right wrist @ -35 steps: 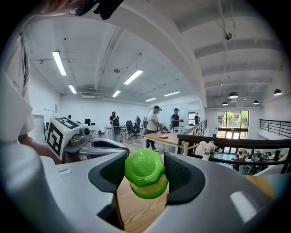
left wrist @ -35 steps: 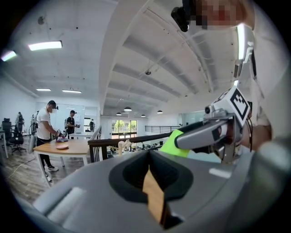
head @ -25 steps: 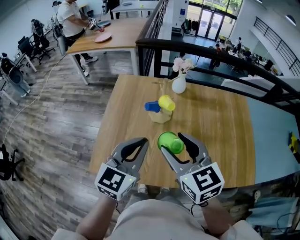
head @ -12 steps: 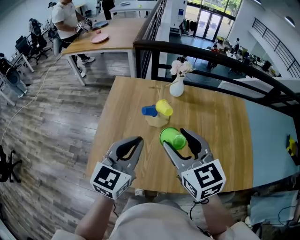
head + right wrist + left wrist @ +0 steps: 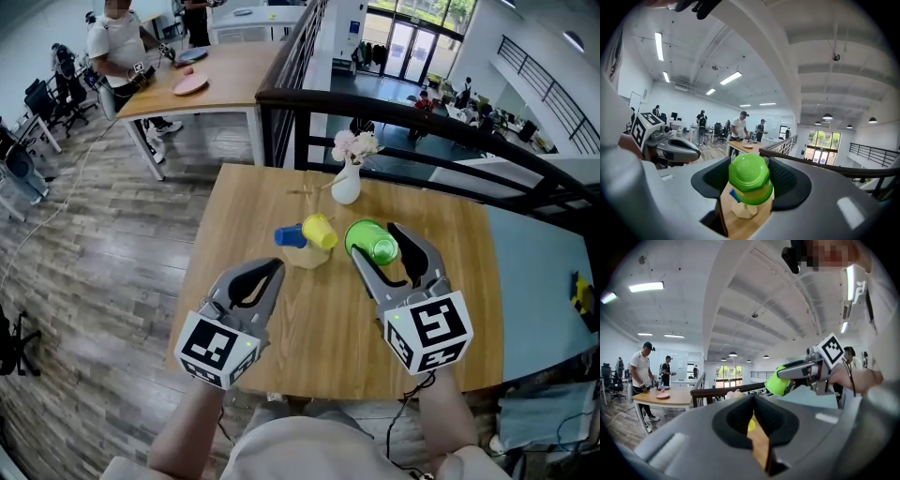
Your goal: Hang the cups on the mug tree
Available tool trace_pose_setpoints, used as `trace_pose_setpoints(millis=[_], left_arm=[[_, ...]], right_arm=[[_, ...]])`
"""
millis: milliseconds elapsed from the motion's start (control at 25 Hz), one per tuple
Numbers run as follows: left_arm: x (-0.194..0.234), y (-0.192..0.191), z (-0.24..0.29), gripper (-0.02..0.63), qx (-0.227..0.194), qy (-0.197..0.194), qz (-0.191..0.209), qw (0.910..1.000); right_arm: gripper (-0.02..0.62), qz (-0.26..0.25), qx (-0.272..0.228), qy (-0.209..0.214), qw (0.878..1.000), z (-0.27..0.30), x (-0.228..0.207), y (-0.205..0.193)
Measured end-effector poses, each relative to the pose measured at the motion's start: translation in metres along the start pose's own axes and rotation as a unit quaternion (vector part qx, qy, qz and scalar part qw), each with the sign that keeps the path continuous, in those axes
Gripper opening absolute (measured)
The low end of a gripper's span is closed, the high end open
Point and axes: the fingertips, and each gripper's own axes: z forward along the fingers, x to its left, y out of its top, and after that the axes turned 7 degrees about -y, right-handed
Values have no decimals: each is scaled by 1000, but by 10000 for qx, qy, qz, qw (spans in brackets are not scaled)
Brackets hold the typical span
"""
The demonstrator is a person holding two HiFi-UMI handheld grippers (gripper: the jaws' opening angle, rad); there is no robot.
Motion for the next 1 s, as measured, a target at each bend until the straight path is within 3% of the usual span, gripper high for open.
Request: trace_pose_setpoints(millis=[320,560,1000], left_arm=[[19,19,39,2,-70,-158,137,9998],[39,21,68,3,-34,-162,186,9997],[68,0,106,2,189,-62,18,9998]], right_arm=[[261,-8,7,-326,9995,44,-50,2],[261,-45,52,-176,9998,85,-59,-13],[261,437,154,11,9989,142,-78,-30]])
